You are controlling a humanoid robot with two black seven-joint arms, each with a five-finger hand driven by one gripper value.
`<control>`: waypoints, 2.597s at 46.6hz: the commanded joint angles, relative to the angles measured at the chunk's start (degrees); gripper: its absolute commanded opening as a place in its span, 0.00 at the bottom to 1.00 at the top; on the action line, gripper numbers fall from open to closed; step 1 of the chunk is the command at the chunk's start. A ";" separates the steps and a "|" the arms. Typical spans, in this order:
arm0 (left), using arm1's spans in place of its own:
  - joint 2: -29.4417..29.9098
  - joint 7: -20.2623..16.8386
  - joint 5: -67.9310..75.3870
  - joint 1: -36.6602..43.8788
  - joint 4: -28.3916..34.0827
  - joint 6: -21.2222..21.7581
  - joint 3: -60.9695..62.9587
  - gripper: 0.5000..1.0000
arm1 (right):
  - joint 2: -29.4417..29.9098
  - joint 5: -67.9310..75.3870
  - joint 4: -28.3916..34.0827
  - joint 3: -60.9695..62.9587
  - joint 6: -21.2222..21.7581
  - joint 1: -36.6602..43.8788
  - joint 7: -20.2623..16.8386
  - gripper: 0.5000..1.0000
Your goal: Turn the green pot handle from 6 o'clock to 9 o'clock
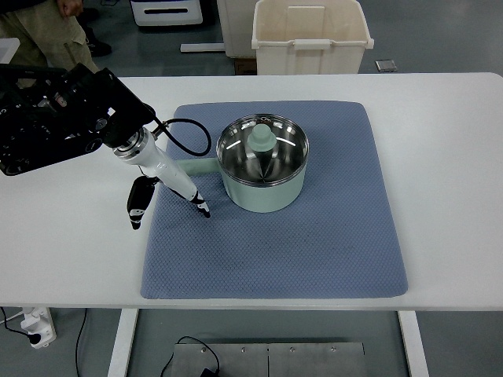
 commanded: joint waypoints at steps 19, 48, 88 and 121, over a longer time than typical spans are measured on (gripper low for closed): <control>0.01 1.51 0.01 0.00 1.87 0.00 0.01 1.00 | 0.00 -0.01 0.02 0.00 0.01 0.00 0.00 1.00; 0.27 0.98 -6.94 -1.50 -9.45 0.00 -0.78 1.00 | 0.00 0.08 -0.06 0.00 0.01 0.00 0.00 1.00; -4.47 3.27 -54.99 3.95 -4.38 0.00 -22.32 1.00 | 0.00 -0.01 0.02 0.00 0.01 0.00 0.00 1.00; -8.69 4.14 -100.45 16.16 26.56 0.80 -27.06 1.00 | 0.00 -0.01 0.02 0.00 0.01 0.00 0.00 1.00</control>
